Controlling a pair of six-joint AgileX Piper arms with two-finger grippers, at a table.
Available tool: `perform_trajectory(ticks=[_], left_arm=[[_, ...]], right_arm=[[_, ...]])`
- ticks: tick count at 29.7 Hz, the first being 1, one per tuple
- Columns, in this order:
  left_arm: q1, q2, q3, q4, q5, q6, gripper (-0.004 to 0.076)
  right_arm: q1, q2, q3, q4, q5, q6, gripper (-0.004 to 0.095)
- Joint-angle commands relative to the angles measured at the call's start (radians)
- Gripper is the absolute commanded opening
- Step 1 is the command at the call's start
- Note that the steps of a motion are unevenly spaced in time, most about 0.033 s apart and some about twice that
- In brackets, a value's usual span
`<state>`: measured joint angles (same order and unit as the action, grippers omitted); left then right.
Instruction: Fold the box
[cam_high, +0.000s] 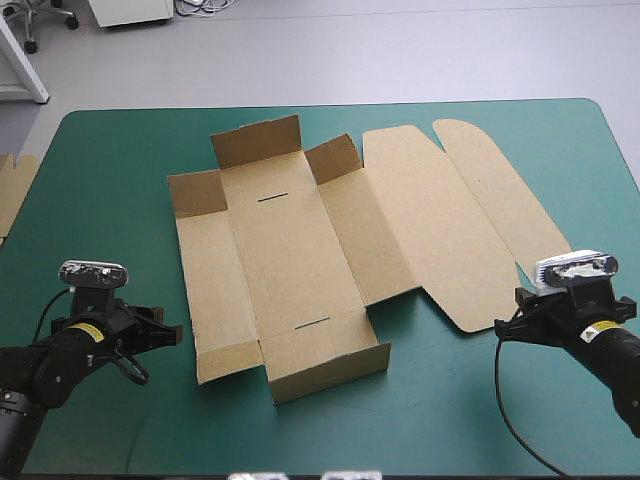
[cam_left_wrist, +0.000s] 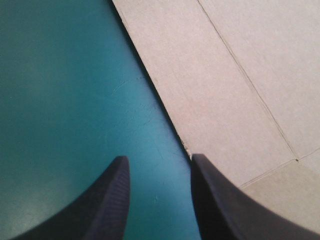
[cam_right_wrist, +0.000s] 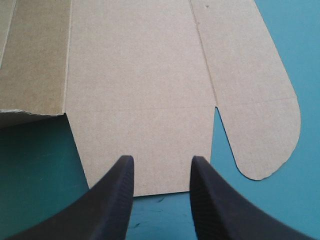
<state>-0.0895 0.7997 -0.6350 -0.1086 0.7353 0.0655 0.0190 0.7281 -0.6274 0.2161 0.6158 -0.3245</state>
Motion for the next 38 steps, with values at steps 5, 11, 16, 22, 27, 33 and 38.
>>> perform_trajectory(ticks=[5,11,16,22,27,33,38], left_arm=[[0.001,-0.006,-0.026,-0.043,-0.028,0.001,0.0294],[0.001,0.031,-0.088,-0.101,-0.026,0.018,0.0294],[0.001,0.111,-0.177,-0.124,-0.008,0.022,0.0294],[0.001,0.238,-0.294,-0.246,0.008,0.116,0.0294],[0.001,0.338,-0.372,-0.431,0.010,0.232,0.0294],[0.001,0.467,-0.469,-0.562,0.010,0.338,0.0295],[0.001,0.541,-0.505,-0.577,0.010,0.353,0.0295]], right_arm=[[0.003,0.000,-0.034,0.011,-0.066,-0.009,0.0347],[0.003,0.000,-0.034,0.013,-0.105,-0.009,0.0347],[0.003,0.000,-0.034,0.015,-0.153,-0.009,0.0347],[0.003,0.000,-0.035,0.015,-0.216,-0.009,0.0347],[0.003,0.024,-0.069,0.015,-0.231,-0.005,0.0347],[0.003,0.141,-0.178,0.015,-0.224,0.020,0.0347],[0.003,0.247,-0.274,0.019,-0.178,0.029,0.0348]])
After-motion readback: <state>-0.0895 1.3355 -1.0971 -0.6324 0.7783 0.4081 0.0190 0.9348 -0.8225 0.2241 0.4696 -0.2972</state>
